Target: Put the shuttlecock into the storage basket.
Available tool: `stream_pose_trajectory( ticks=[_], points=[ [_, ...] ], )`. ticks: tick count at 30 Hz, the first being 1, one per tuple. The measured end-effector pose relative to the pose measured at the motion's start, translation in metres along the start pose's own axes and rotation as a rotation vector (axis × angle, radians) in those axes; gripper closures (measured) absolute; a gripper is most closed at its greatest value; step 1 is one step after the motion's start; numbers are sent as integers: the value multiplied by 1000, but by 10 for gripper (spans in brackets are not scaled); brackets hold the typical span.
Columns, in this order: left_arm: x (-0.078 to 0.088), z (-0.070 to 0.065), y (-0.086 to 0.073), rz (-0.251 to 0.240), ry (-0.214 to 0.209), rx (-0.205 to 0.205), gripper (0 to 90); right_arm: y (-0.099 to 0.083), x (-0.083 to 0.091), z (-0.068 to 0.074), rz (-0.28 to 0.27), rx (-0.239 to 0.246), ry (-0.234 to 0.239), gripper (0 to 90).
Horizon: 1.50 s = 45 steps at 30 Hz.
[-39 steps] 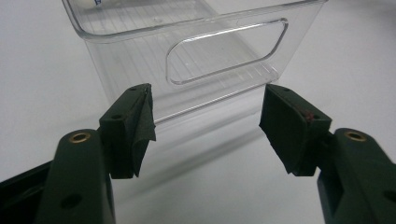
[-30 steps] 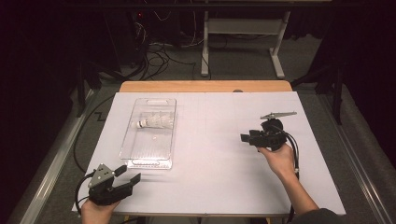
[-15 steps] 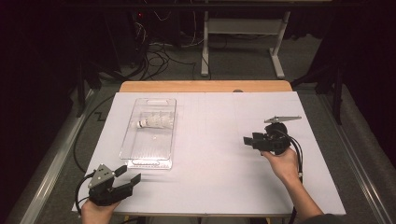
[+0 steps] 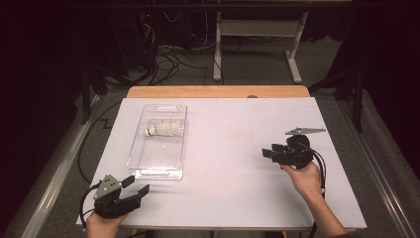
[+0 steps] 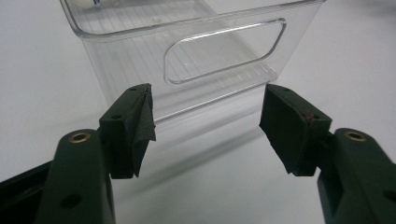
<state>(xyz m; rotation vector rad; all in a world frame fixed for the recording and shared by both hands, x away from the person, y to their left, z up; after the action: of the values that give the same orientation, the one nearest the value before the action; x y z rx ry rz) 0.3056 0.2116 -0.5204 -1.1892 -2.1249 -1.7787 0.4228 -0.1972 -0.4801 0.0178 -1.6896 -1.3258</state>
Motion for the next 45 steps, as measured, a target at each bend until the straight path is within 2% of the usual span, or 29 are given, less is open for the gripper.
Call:
stream_pose_trajectory(
  ticks=[15, 26, 35, 45],
  points=[
    [-1, 0, 0, 0, 0, -1, 360, -14, 8, -3, -9, -8, -13, 482],
    [-1, -1, 0, 0, 0, -3, 360, -24, 15, -6, -38, -21, -35, 478],
    [-1, -1, 0, 1, -2, -3, 359, -35, 19, -6, -27, -29, -37, 481],
    [-1, 0, 1, 1, -2, -1, 359, -44, 29, -9, -40, -39, -53, 477]
  ],
)
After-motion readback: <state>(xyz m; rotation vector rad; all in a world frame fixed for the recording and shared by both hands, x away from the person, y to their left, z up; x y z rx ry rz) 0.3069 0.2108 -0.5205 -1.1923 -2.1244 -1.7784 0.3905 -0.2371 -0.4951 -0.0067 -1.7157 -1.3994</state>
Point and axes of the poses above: each handheld gripper's, and its own axes: x roughly backward along the jaws, y roughly out of its top, z roughly to its left, the point moved 10 cm from there along -x, roughly forward along the jaws, and after that the axes turned 13 degrees about x, right-handed, at the moved point
